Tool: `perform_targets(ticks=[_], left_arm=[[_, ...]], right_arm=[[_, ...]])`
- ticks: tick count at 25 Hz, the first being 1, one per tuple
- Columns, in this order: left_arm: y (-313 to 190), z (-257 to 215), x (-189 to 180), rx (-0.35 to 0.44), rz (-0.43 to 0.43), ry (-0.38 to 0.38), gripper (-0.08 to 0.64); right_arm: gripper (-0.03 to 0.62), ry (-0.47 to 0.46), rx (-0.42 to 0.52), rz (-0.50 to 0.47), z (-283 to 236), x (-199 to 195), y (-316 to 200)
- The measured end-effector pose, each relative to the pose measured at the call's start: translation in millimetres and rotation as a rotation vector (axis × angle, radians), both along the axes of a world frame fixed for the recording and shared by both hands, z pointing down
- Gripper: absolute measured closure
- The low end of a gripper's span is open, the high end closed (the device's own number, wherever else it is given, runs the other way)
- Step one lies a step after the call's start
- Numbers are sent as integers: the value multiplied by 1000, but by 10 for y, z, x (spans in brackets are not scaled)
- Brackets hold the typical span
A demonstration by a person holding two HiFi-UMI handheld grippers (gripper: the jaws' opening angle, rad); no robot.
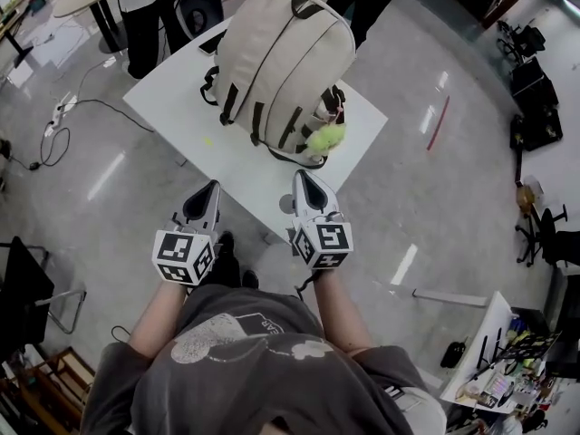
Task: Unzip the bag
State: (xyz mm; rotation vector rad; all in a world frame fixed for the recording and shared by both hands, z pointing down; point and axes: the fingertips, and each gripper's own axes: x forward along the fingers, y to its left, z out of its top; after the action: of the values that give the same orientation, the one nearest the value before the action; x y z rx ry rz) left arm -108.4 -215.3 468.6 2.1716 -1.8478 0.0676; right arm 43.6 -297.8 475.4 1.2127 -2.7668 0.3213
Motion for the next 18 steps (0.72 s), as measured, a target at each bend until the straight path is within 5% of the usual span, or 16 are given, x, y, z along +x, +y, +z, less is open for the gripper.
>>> perform_targets(ticks=[18], left_arm=[[-1314,95,-264,-5,147,36,555]], right_arm=[[515,181,-110,147,502,-418,-1070]])
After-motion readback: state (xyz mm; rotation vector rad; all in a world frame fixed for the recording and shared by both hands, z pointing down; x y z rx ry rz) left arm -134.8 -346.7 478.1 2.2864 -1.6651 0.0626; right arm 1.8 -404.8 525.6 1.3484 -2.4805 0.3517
